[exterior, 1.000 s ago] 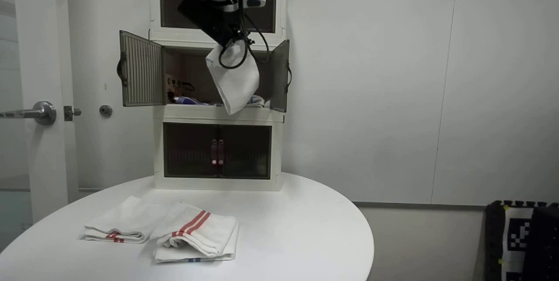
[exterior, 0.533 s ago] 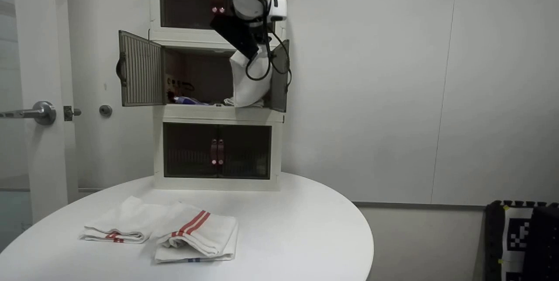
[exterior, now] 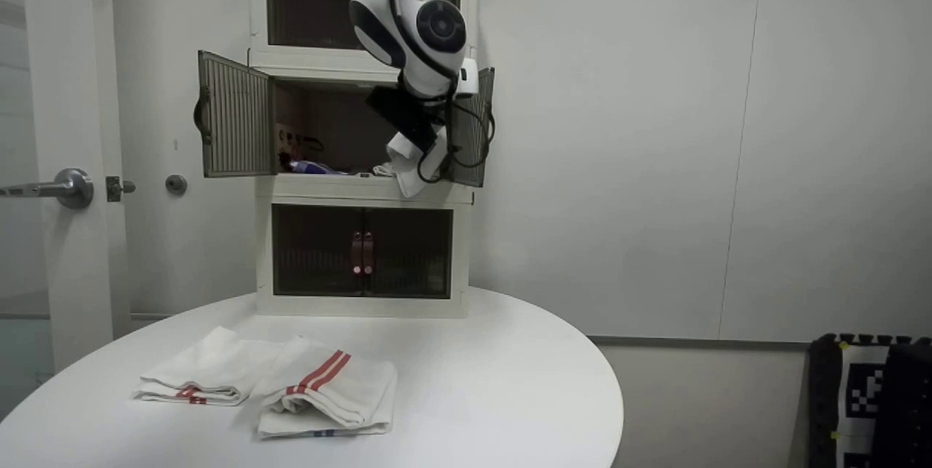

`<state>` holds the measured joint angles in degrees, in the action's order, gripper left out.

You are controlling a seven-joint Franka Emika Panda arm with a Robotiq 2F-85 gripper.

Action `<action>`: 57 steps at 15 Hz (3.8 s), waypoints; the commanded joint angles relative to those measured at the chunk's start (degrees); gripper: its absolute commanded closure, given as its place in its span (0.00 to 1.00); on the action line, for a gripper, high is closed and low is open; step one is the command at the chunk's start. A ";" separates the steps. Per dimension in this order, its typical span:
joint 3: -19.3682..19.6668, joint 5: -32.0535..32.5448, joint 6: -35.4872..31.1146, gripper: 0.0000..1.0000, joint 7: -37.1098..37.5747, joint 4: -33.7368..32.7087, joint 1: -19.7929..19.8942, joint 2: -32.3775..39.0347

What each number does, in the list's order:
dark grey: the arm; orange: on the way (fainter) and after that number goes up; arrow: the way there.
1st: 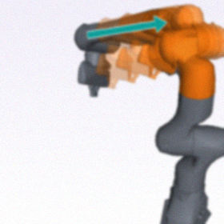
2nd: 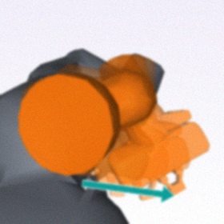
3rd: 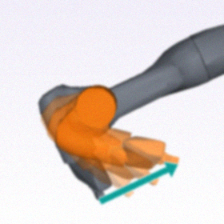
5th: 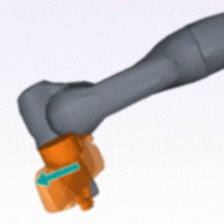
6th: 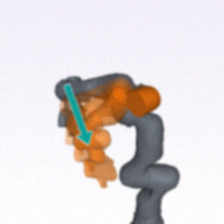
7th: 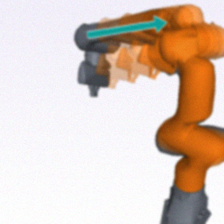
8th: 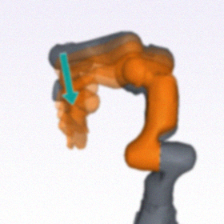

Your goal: Put one towel in the middle cabinet

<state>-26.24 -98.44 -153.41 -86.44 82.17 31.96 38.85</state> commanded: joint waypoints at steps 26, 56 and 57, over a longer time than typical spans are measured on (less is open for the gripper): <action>14.34 25.35 5.66 0.98 30.60 -28.19 -16.69 20.57; 23.20 70.94 27.53 0.00 44.15 -6.19 -12.82 -1.21; 23.13 72.40 28.81 0.00 44.28 -5.73 -12.47 -1.78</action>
<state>-3.90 -30.63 -128.35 -43.45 72.73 18.70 40.90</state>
